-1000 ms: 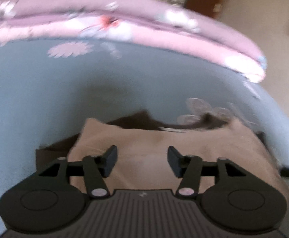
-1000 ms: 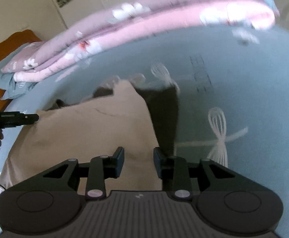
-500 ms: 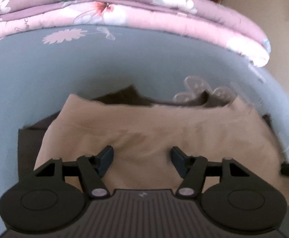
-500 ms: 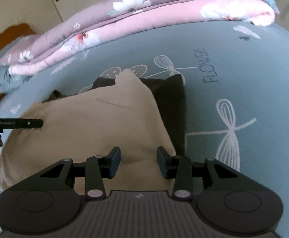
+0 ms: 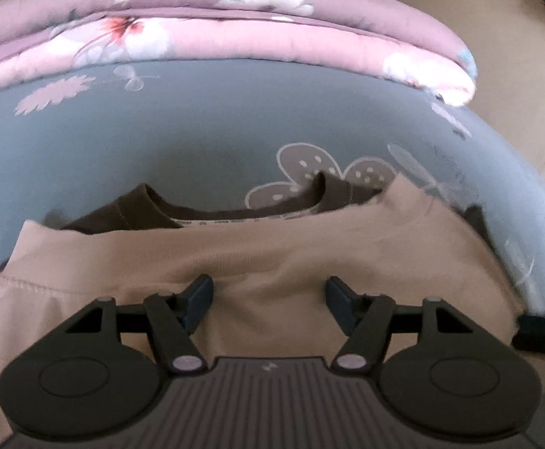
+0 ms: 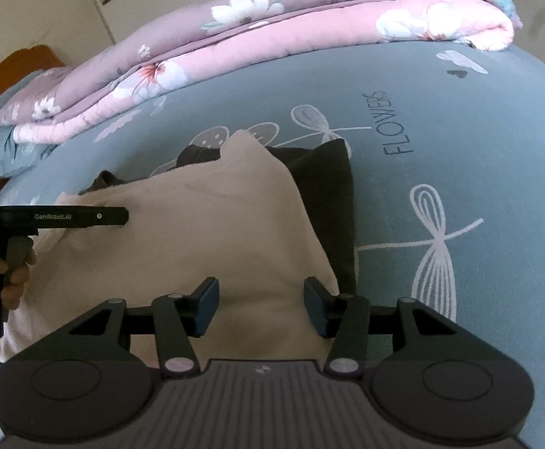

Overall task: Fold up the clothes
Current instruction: 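Press and smooth the folded cream shirt flat with both open tools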

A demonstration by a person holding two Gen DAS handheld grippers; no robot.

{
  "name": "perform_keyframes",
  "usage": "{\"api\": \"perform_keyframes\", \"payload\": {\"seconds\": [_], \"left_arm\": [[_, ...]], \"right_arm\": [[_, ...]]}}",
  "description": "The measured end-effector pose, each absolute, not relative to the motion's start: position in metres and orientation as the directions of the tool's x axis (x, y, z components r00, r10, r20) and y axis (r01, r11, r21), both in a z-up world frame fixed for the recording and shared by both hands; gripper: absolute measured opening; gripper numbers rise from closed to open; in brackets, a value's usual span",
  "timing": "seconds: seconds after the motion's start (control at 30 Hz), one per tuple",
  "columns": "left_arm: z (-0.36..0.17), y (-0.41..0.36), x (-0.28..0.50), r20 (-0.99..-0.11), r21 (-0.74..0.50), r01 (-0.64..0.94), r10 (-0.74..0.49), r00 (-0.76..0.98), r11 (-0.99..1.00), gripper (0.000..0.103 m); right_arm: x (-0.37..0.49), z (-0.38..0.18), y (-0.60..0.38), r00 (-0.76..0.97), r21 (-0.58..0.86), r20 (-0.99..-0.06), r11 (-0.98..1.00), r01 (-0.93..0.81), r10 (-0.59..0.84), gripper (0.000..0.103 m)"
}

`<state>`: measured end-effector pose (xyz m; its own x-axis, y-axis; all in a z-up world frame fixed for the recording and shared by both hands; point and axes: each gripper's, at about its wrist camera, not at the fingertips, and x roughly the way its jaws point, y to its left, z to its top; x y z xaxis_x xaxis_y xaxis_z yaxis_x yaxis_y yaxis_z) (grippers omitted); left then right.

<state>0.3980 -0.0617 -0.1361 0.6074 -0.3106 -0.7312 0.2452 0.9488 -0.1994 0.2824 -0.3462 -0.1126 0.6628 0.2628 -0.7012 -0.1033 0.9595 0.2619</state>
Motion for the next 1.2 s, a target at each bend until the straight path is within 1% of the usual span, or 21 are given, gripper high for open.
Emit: {"api": "perform_keyframes", "payload": {"seconds": [0.1, 0.2, 0.37, 0.53, 0.57, 0.63, 0.7, 0.77, 0.8, 0.9, 1.07, 1.13, 1.2], "left_arm": [[-0.125, -0.049, 0.374, -0.726, -0.201, 0.249, -0.315, 0.612, 0.947, 0.067], [-0.115, -0.035, 0.349, -0.72, -0.201, 0.254, -0.319, 0.616, 0.946, 0.069], [-0.097, -0.013, 0.308, -0.71, -0.202, 0.263, -0.326, 0.624, 0.943, 0.072], [-0.14, 0.027, 0.279, -0.762, -0.245, 0.154, -0.288, 0.579, 0.957, 0.071], [-0.144, 0.034, 0.275, -0.753, -0.26, 0.152, -0.299, 0.587, 0.954, 0.072], [-0.147, 0.042, 0.272, -0.738, -0.276, 0.151, -0.31, 0.599, 0.949, 0.073], [-0.143, 0.048, 0.269, -0.747, -0.277, 0.109, -0.285, 0.601, 0.955, 0.072], [-0.135, 0.054, 0.262, -0.735, -0.306, 0.067, -0.28, 0.617, 0.95, 0.071], [-0.13, 0.055, 0.256, -0.716, -0.336, 0.08, -0.31, 0.625, 0.938, 0.071], [-0.128, 0.044, 0.241, -0.701, -0.348, 0.136, -0.353, 0.619, 0.928, 0.074], [-0.149, 0.019, 0.227, -0.736, -0.293, 0.203, -0.356, 0.575, 0.934, 0.074], [-0.157, 0.015, 0.222, -0.739, -0.28, 0.208, -0.349, 0.577, 0.937, 0.077], [-0.152, 0.013, 0.22, -0.739, -0.291, 0.215, -0.362, 0.569, 0.932, 0.077]], "right_arm": [[0.271, -0.102, -0.343, 0.672, 0.263, -0.695, 0.96, -0.093, 0.256, 0.056], [0.253, -0.091, -0.339, 0.682, 0.268, -0.687, 0.96, -0.084, 0.252, 0.056], [0.236, -0.097, -0.336, 0.657, 0.29, -0.705, 0.954, -0.075, 0.266, 0.056], [0.222, -0.11, -0.337, 0.628, 0.292, -0.737, 0.955, -0.039, 0.251, 0.056], [0.22, -0.112, -0.337, 0.624, 0.292, -0.741, 0.956, -0.033, 0.248, 0.056], [0.218, -0.116, -0.339, 0.613, 0.295, -0.752, 0.955, -0.019, 0.244, 0.056], [0.216, -0.117, -0.34, 0.611, 0.302, -0.754, 0.953, -0.002, 0.24, 0.056], [0.213, -0.116, -0.34, 0.614, 0.311, -0.753, 0.95, 0.015, 0.237, 0.056], [0.209, -0.115, -0.339, 0.618, 0.314, -0.751, 0.949, 0.024, 0.233, 0.056], [0.199, -0.114, -0.334, 0.625, 0.322, -0.746, 0.946, 0.033, 0.232, 0.056], [0.187, -0.109, -0.322, 0.663, 0.306, -0.714, 0.952, 0.005, 0.226, 0.056], [0.191, -0.103, -0.317, 0.673, 0.29, -0.704, 0.957, -0.019, 0.226, 0.056], [0.199, -0.1, -0.312, 0.679, 0.28, -0.696, 0.959, -0.044, 0.234, 0.056]]}}
